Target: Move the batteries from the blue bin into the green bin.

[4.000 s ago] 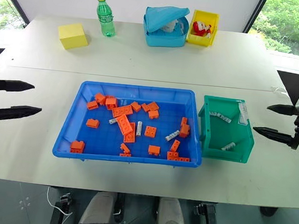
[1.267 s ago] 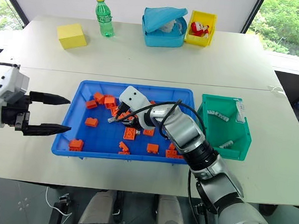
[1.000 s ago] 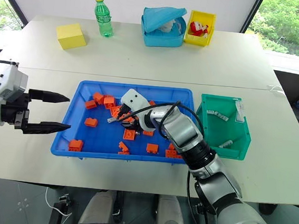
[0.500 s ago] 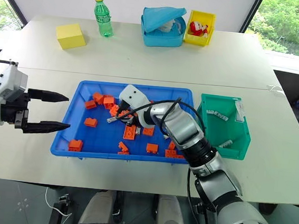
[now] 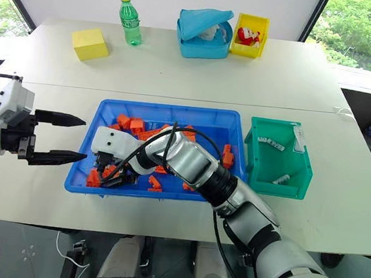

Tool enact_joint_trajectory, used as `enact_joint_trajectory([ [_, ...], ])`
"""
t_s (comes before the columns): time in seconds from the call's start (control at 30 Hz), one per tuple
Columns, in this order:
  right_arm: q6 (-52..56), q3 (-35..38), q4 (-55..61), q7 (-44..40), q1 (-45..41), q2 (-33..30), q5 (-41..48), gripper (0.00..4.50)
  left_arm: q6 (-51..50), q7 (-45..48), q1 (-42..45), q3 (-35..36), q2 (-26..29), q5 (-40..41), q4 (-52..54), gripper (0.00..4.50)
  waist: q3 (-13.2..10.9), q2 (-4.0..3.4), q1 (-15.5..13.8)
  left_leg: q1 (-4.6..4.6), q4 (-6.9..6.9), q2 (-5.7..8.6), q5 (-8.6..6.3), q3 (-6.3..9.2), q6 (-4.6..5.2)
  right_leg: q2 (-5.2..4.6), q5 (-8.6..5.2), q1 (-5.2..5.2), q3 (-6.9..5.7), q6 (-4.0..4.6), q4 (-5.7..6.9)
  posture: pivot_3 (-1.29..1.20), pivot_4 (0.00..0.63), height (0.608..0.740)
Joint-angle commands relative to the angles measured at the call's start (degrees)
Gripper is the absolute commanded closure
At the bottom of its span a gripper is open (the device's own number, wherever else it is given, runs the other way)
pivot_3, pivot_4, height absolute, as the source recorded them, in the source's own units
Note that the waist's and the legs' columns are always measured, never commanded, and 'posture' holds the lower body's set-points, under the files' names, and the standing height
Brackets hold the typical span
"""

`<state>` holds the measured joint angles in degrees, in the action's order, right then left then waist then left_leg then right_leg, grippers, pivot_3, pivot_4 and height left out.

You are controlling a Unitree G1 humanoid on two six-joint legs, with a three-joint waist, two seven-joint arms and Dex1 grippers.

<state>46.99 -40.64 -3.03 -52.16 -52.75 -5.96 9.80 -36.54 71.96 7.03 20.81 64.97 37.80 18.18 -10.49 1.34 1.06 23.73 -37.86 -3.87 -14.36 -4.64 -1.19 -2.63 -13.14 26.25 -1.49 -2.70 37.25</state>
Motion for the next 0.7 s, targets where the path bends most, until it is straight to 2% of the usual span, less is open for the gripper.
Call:
enact_joint_trajectory([
  [0.03,-2.56,0.15,-0.03,-3.05,-2.87,-0.1,-0.64,0.08,0.45,-0.16,0.1,1.07,0.28,0.28,1.1,0.0,0.0,0.0,0.09,0.01,0.01,-0.01,0.0,0.0,0.0,0.01,0.0,0.01,0.0,0.0,0.0,0.0,0.15,0.736],
  [0.27,-14.37,1.35,-7.75,-10.29,-6.88,-7.04,-4.5,0.08,0.34,0.39,0.92,0.66,0.84,0.3,0.65,0.0,0.0,0.0,-0.08,0.08,-0.01,0.0,0.0,0.03,0.0,0.0,0.0,0.05,-0.04,0.0,0.0,0.0,0.15,0.736],
  [0.4,-23.07,1.41,-16.76,-12.09,-7.94,-7.06,-7.81,0.08,0.57,0.96,1.27,0.57,1.07,0.11,0.12,0.0,0.0,0.0,-0.01,0.09,-0.01,0.0,0.0,0.02,0.0,0.01,0.0,0.07,-0.04,0.0,-0.01,0.0,0.15,0.736],
  [0.5,-27.32,1.43,-20.83,-13.25,-8.09,-6.6,-9.98,1.37,0.51,0.91,1.65,0.56,1.11,-0.01,0.03,0.0,-0.01,-0.01,0.22,0.1,-0.01,0.0,0.0,0.02,0.0,0.03,0.0,0.11,-0.03,-0.01,0.02,0.0,0.15,0.736],
  [0.63,-30.06,2.29,-23.26,-14.33,-7.92,-5.85,-11.72,3.39,0.37,0.76,2.01,0.77,1.19,-0.1,-0.09,0.0,-0.01,-0.01,0.18,0.11,0.0,-0.02,0.0,0.04,0.0,0.04,0.0,0.12,-0.03,-0.01,0.03,0.0,0.15,0.736],
  [0.7,-30.94,2.86,-24.46,-14.28,-7.98,-5.49,-12.47,3.39,0.37,0.82,1.9,0.97,1.25,-0.21,-0.12,0.0,-0.01,-0.01,0.14,0.11,-0.01,-0.02,0.0,0.03,0.0,0.03,0.01,0.11,-0.03,-0.01,0.03,0.0,0.15,0.736],
])
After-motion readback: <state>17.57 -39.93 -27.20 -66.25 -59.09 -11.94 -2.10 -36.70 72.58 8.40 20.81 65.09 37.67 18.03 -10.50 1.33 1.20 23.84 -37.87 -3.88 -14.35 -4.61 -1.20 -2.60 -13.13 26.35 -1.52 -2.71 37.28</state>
